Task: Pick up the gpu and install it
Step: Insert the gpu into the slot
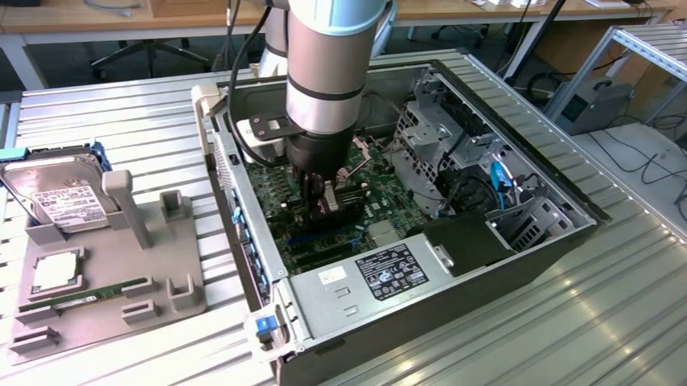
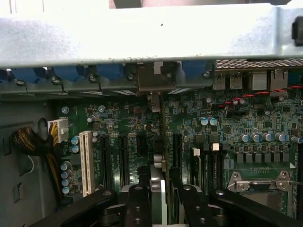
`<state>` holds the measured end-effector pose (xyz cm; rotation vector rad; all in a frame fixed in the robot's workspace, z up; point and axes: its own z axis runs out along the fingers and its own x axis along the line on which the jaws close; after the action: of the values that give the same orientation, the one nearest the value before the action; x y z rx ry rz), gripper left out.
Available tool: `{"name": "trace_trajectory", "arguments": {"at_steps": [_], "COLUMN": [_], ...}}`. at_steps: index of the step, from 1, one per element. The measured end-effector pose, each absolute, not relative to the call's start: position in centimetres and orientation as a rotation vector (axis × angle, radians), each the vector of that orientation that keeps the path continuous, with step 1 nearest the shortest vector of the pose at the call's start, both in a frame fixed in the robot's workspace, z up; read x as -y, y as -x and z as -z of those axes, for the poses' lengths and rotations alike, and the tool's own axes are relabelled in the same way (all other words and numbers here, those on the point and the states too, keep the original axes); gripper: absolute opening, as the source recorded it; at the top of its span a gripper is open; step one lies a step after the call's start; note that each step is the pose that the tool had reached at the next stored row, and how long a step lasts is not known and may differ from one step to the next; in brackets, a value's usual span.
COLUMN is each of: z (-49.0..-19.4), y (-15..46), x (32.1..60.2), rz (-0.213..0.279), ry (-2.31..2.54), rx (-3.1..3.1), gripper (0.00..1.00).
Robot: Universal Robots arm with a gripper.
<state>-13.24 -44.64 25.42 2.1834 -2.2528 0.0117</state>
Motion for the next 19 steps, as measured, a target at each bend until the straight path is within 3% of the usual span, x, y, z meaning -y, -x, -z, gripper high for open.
{"name": "trace_trajectory", "arguments": {"at_steps": [11, 14, 15, 19], "z": [-25.62, -25.63, -25.63, -25.85], "y": [13.24, 13.25, 13.24, 13.24], "x": [44.58, 44.58, 44.59, 44.59], "rz": [-0.011, -0.012, -0.012, -0.014], "ry": [-2.184, -2.183, -2.183, -2.182], "rx": [2.253, 2.253, 2.253, 2.251], "gripper": [0.27, 0.34, 0.41, 0.41]}}
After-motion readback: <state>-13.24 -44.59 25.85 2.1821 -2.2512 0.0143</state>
